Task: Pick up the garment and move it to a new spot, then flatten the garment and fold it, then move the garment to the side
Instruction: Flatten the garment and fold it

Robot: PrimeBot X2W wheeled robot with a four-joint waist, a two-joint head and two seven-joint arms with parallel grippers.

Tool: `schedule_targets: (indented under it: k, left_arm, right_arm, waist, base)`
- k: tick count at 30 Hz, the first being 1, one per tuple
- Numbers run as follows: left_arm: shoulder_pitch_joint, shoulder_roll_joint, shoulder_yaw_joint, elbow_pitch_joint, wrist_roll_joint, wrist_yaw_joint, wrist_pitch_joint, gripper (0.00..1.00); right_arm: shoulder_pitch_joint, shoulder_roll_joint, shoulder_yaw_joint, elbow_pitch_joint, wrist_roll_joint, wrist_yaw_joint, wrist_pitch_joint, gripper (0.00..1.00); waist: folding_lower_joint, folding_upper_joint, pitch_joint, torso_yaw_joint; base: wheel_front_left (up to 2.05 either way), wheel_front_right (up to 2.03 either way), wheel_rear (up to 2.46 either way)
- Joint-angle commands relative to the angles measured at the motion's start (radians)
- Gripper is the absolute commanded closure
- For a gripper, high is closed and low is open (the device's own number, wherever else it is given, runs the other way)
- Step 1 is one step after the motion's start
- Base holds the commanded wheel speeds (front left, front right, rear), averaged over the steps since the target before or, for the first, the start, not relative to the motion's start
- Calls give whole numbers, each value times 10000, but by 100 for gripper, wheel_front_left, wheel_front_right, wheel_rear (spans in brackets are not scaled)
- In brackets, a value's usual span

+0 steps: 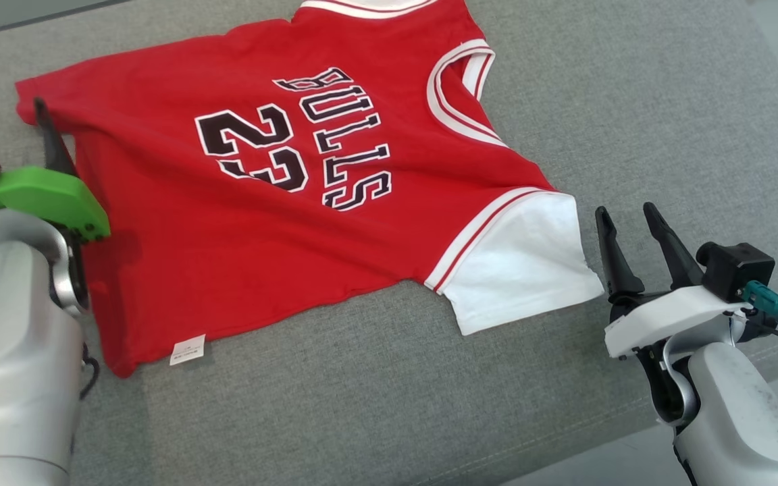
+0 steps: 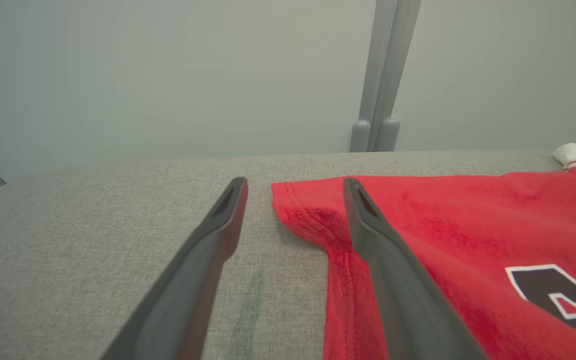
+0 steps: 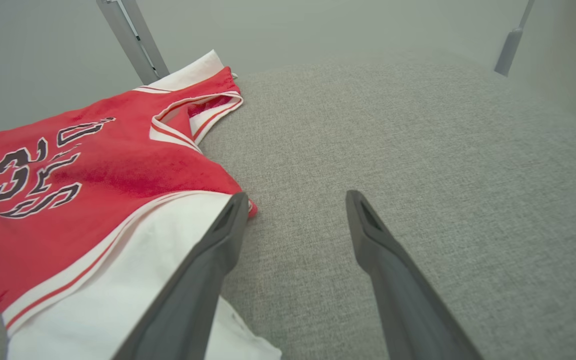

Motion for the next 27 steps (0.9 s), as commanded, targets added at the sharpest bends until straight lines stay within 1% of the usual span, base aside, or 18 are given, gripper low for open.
schedule_targets:
  k: [1, 9, 11, 16, 20, 23, 24, 27]
  left_arm:
    - [550, -174, 129, -222, 111, -82, -2, 0]
    - [2676, -997, 752, -1358, 494, -495, -2, 0]
    - [3349, -1263, 773, -1626, 698, -638, -2, 0]
    - [4813, -1677, 882, -2452, 1203, -851, -2, 0]
    - [5786, -1887, 1017, -3213, 1585, -973, -2, 0]
    - [6433, -1971, 1064, -3774, 1989, -893, -2, 0]
    - [6642, -2004, 1005, -3901, 2114, -965, 0, 0]
    - [7135, -2072, 1141, -4310, 2232, -991, -2, 0]
  right_arm:
    - [180, -31, 12, 38, -2, -11, -4, 0]
    - [692, -40, 150, 261, -39, -11, -4, 0]
    - [917, 14, 127, 341, -50, -11, -4, 0]
    - [1399, 71, -6, 381, -70, -11, -4, 0]
    - [1754, 98, -184, 239, -243, -11, -4, 0]
    - [1977, 76, -214, 82, -570, -11, -4, 0]
    - [2068, 117, -221, 69, -611, -11, -4, 0]
    - [2186, 178, -332, 20, -743, -11, -4, 0]
  waist:
    - [0, 0, -533, 408]
    - [0, 0, -1708, 883]
    - [0, 0, -2052, 978]
    - [0, 0, -2707, 1170]
    - [0, 0, -3060, 1361]
    - [0, 0, -3280, 1459]
    - [0, 0, -3353, 1485]
    - [0, 0, -3492, 1587]
  base:
    - [0, 0, 0]
    - [0, 0, 0]
    - [0, 0, 0]
    - [0, 0, 0]
    - [0, 0, 0]
    - [0, 0, 0]
    - [0, 0, 0]
    - [0, 0, 0]
